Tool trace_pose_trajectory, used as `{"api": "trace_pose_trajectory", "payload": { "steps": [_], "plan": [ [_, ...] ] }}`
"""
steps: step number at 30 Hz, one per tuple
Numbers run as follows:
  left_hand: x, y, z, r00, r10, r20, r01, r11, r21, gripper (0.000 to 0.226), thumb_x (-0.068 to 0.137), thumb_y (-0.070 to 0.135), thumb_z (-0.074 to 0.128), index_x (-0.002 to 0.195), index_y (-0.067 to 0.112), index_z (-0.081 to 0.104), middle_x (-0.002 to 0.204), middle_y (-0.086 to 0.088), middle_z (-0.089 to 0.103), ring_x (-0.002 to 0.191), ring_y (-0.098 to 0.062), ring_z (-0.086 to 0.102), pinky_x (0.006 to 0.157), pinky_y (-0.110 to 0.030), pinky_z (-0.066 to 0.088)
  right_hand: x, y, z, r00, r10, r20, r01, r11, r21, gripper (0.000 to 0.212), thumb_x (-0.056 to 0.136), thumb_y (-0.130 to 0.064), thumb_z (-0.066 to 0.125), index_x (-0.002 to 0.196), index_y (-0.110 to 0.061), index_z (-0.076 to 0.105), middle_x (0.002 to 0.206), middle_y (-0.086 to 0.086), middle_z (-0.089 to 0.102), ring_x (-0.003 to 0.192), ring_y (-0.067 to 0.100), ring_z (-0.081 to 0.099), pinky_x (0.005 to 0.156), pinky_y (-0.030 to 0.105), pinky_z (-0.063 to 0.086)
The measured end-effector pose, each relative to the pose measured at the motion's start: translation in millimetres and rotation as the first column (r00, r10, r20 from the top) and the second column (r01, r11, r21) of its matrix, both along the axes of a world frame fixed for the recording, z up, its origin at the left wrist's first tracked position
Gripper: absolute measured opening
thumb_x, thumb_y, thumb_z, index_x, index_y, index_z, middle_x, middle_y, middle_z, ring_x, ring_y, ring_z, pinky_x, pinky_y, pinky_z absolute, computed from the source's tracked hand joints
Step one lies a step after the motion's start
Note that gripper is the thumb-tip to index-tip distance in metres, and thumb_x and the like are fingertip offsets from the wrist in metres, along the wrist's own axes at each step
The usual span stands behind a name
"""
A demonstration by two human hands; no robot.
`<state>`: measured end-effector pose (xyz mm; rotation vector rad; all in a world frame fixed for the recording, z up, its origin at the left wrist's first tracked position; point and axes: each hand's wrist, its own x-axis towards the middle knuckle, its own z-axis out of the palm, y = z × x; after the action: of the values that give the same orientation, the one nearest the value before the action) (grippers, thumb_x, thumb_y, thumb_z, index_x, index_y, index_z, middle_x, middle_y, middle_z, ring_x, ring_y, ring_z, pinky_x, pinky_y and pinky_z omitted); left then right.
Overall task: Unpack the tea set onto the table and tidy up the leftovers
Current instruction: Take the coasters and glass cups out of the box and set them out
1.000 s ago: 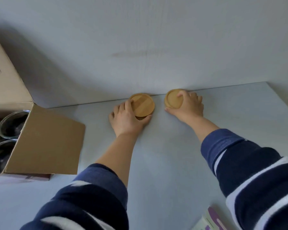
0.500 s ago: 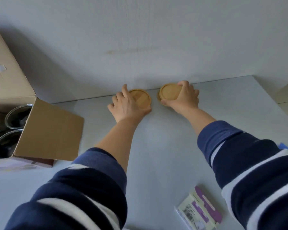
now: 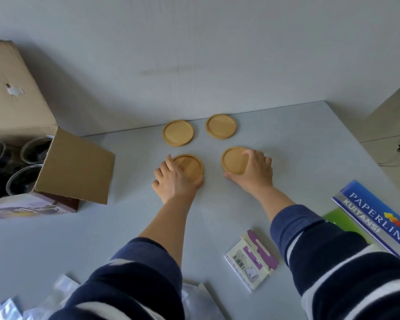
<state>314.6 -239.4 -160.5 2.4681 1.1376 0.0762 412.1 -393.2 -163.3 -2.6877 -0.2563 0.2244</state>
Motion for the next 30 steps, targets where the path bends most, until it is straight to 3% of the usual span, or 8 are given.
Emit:
{"api": "trace_pose_trajectory", "payload": {
  "steps": [5,10,15,19,22,25,30],
  "plan": [
    [-10,14,14,0.999,-0.044,-0.016,0.044,0.999,-0.011,0.12,0.07,0.072,0.064,0.154,0.018,-0.002,0.15,-0.003,0.034,0.138,-0.025,0.029,0.105,-0.042,0.031,-1,8,15,0.996,0.039,-0.083,-0.045,0.996,-0.078,0.099,0.064,-0.062,0.074,0.141,-0.026,0.024,0.145,0.006,0.03,0.131,0.031,0.029,0.103,0.041,0.035],
    [-40,62,54,0.993,-0.011,0.119,-0.009,0.987,0.162,0.075,0.092,0.056,0.046,0.152,0.019,0.019,0.146,-0.003,0.04,0.135,-0.024,0.033,0.103,-0.04,0.032,-11,57,46,0.98,0.201,-0.01,-0.2,0.972,-0.124,0.09,0.075,-0.063,0.063,0.145,-0.028,0.019,0.146,0.009,0.028,0.131,0.033,0.027,0.104,0.043,0.034],
    [-90,133,94,0.965,0.066,0.253,-0.136,0.953,0.271,0.053,0.094,0.039,0.048,0.143,0.022,0.038,0.146,0.0,0.042,0.138,-0.023,0.03,0.109,-0.043,0.026,-50,149,76,0.906,0.423,-0.027,-0.423,0.906,-0.003,0.064,0.086,-0.048,0.057,0.14,-0.028,0.031,0.143,0.008,0.036,0.131,0.035,0.03,0.101,0.046,0.037],
    [-140,187,107,0.949,0.192,0.251,-0.267,0.911,0.315,0.049,0.095,0.04,0.049,0.139,0.021,0.043,0.147,-0.001,0.041,0.139,-0.025,0.029,0.113,-0.046,0.024,-97,224,96,0.82,0.57,-0.063,-0.543,0.807,0.234,0.046,0.09,-0.038,0.055,0.134,-0.027,0.043,0.126,0.01,0.055,0.109,0.03,0.054,0.084,0.033,0.045],
    [-177,219,101,0.941,0.256,0.222,-0.313,0.909,0.276,0.051,0.094,0.039,0.052,0.141,0.02,0.042,0.148,-0.004,0.038,0.14,-0.025,0.028,0.115,-0.045,0.023,-133,272,104,0.773,0.609,-0.176,-0.506,0.761,0.407,0.042,0.095,-0.036,0.05,0.135,-0.028,0.043,0.128,0.007,0.057,0.109,0.026,0.057,0.081,0.027,0.042],
    [-202,238,88,0.929,0.313,0.2,-0.355,0.906,0.231,0.048,0.094,0.039,0.051,0.137,0.019,0.046,0.14,-0.004,0.046,0.134,-0.024,0.036,0.11,-0.042,0.028,-158,311,99,0.82,0.543,-0.182,-0.421,0.787,0.451,0.038,0.094,-0.037,0.048,0.131,-0.032,0.043,0.119,0.006,0.062,0.103,0.029,0.061,0.086,0.035,0.048],
    [-210,243,81,0.91,0.325,0.256,-0.38,0.903,0.202,0.035,0.091,0.044,0.049,0.118,0.022,0.055,0.107,0.003,0.062,0.098,-0.018,0.06,0.097,-0.035,0.034,-165,347,93,0.893,0.432,-0.123,-0.35,0.842,0.41,0.045,0.091,-0.015,0.045,0.134,-0.028,0.042,0.117,0.008,0.064,0.099,0.031,0.062,0.072,0.03,0.043]
  ]
}}
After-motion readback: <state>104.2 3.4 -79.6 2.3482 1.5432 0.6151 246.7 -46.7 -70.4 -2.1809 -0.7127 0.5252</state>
